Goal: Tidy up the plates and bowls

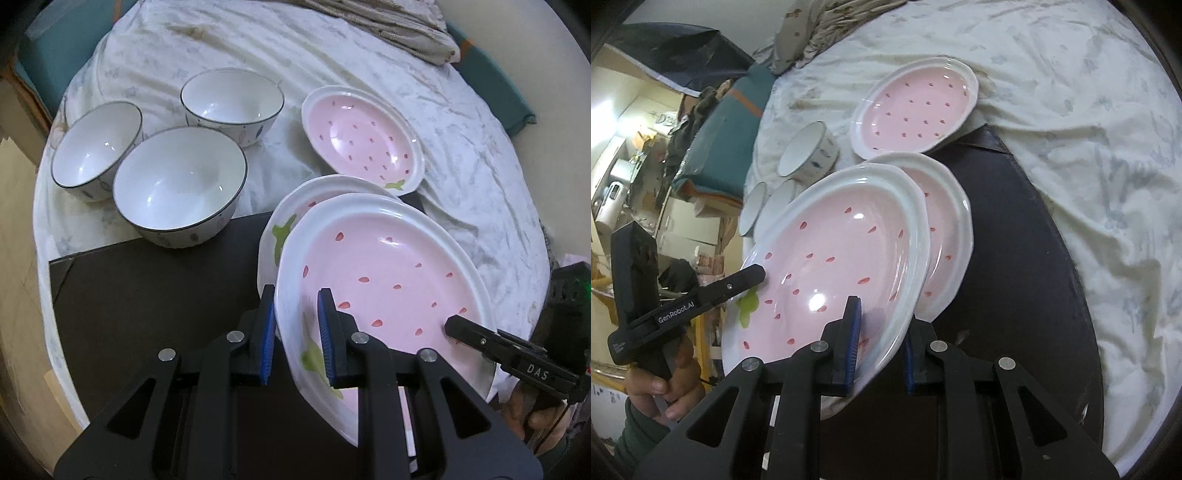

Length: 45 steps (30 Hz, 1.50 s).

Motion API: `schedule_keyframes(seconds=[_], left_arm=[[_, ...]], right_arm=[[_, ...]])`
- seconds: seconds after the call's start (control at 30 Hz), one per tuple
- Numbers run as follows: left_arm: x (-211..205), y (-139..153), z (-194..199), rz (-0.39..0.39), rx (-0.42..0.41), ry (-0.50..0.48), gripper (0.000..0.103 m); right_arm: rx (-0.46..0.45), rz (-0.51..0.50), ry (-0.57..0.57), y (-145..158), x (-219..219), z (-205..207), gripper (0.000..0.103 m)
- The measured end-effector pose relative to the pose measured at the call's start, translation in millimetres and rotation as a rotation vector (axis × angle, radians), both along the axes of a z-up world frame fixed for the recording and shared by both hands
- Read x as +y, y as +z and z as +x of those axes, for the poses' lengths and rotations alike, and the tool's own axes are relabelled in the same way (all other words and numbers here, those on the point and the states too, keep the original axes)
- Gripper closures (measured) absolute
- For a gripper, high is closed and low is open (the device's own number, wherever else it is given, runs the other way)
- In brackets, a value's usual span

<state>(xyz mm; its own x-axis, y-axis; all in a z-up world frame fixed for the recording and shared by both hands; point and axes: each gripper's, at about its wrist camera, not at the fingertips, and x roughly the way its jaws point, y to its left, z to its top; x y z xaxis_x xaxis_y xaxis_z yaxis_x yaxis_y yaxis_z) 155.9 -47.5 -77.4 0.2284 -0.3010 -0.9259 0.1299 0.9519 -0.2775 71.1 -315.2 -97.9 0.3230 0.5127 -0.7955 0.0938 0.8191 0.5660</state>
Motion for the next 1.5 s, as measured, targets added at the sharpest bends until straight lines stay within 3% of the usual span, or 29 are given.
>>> schedule_keyframes(seconds=[0.43, 0.87, 1.03, 1.13, 1.3, 1.4, 1.5], left_arm=[[-1.4, -35.3, 12.6, 0.039, 0.070, 0.018, 0.085], [-12.5, -36.3, 12.5, 0.115, 0.025, -0.034, 0.084], [-1.7, -45.3, 14.1, 0.059, 0.091, -0.004, 0.084], [-10.1, -43.3, 10.2, 0.107, 0.070, -0.042, 0.084], [-9.2, -48.5, 7.8, 0.102, 0.094, -0.040, 0.079], [-5.9, -55.4, 7.3, 0.115, 0.111, -0.025, 0.059], [4.8, -61.3, 9.7, 0.056, 0.150, 0.017, 0.055]], right_arm=[[0.099, 0.015, -0.013, -37.5, 1.4, 14.0, 0.081], [0.144, -0.009, -0.065, -45.7, -2.0, 26.8, 0.082], [0.148, -0.033, -0.050, -45.8, 0.9, 31.1, 0.083], [0.141, -0.047, -0.047, -45.1, 0.7, 31.1, 0.083], [0.146, -0.046, -0.056, -46.4, -0.9, 32.5, 0.083], [0.161, -0.033, -0.063, -47.4, -3.2, 33.5, 0.083], [0.167, -0.047, -0.036, -44.6, -0.1, 34.7, 0.080]])
